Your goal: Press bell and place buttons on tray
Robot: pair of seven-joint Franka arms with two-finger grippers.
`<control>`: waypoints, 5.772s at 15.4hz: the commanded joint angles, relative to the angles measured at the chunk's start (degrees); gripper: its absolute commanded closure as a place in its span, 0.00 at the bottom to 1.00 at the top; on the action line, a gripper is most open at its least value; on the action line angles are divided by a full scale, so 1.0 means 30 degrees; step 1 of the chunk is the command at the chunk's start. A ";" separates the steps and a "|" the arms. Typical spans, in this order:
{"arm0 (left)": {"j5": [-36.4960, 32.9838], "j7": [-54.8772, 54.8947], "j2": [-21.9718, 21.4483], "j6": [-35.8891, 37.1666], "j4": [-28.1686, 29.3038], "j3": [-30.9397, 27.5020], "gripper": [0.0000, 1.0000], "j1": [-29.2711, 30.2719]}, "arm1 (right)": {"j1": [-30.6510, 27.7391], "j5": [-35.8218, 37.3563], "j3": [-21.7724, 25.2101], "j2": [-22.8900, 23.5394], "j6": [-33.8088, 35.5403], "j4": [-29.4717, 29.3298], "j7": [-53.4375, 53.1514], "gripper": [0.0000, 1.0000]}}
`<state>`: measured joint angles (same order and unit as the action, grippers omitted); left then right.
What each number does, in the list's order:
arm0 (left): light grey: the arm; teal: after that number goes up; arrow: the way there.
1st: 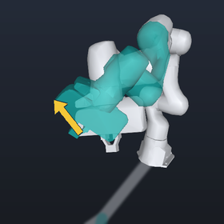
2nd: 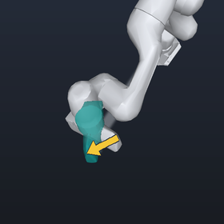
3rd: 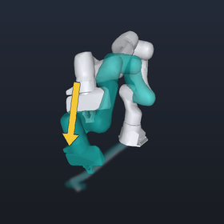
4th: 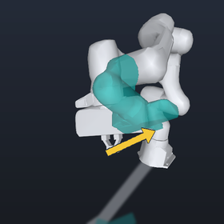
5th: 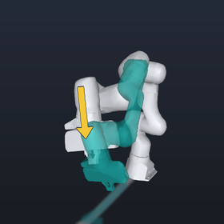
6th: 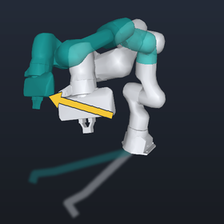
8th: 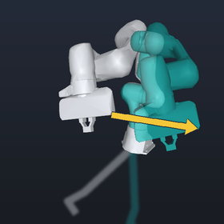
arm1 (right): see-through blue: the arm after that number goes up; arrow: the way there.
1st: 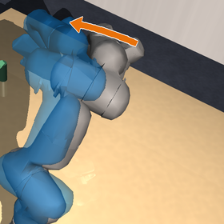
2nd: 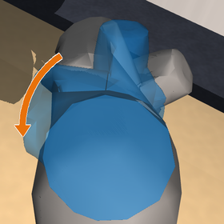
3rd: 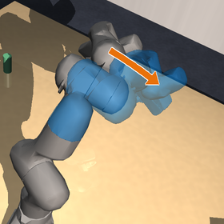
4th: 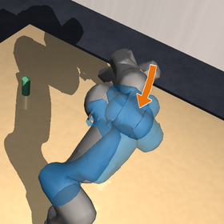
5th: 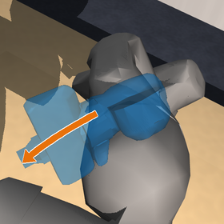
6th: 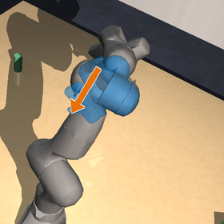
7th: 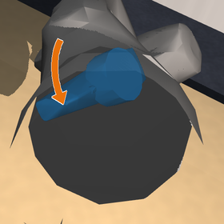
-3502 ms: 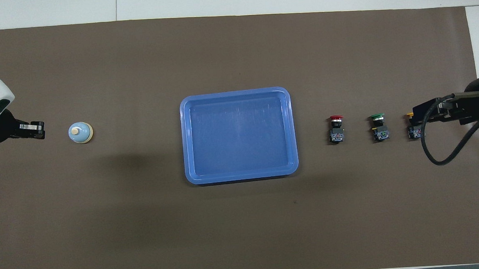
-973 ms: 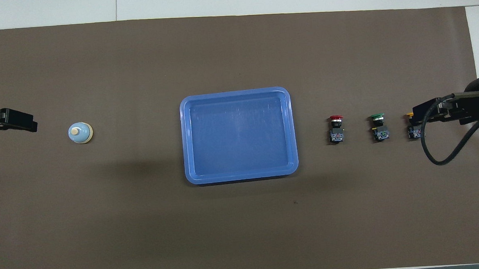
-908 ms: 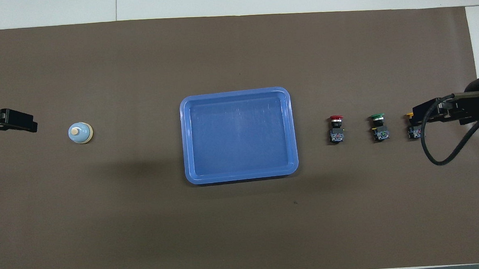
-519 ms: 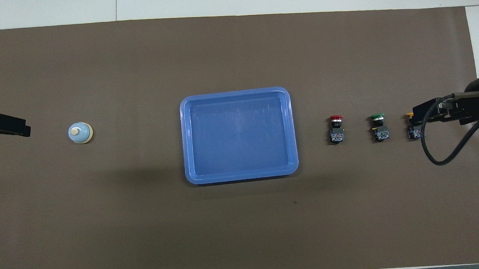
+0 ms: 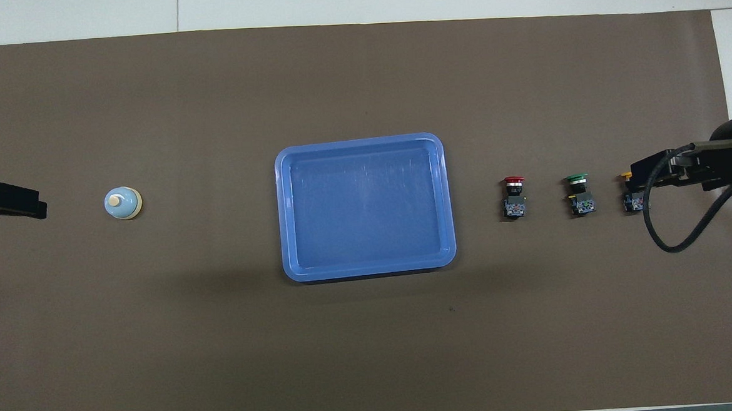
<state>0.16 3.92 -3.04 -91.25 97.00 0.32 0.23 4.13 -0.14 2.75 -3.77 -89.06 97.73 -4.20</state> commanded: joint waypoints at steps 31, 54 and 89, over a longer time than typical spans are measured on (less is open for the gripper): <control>-0.0318 -0.0398 -0.0246 0.0064 0.0216 -0.0020 0.00 -0.0017 | -0.0292 -0.0334 -0.0155 -0.0208 0.0245 0.0089 0.0229 0.00; -0.0318 -0.0398 -0.0246 0.0064 0.0216 -0.0020 0.00 -0.0017 | -0.0409 -0.0334 -0.0126 -0.0208 0.0245 0.0060 0.0317 0.00; -0.0318 -0.0398 -0.0246 0.0064 0.0216 -0.0020 0.00 -0.0017 | -0.5332 -0.0305 -0.0097 0.4890 -1.5868 0.9406 0.8081 0.68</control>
<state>0.16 3.43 -3.04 -91.25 97.00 0.29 0.35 -11.61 -0.15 2.99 11.38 -135.74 125.21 19.24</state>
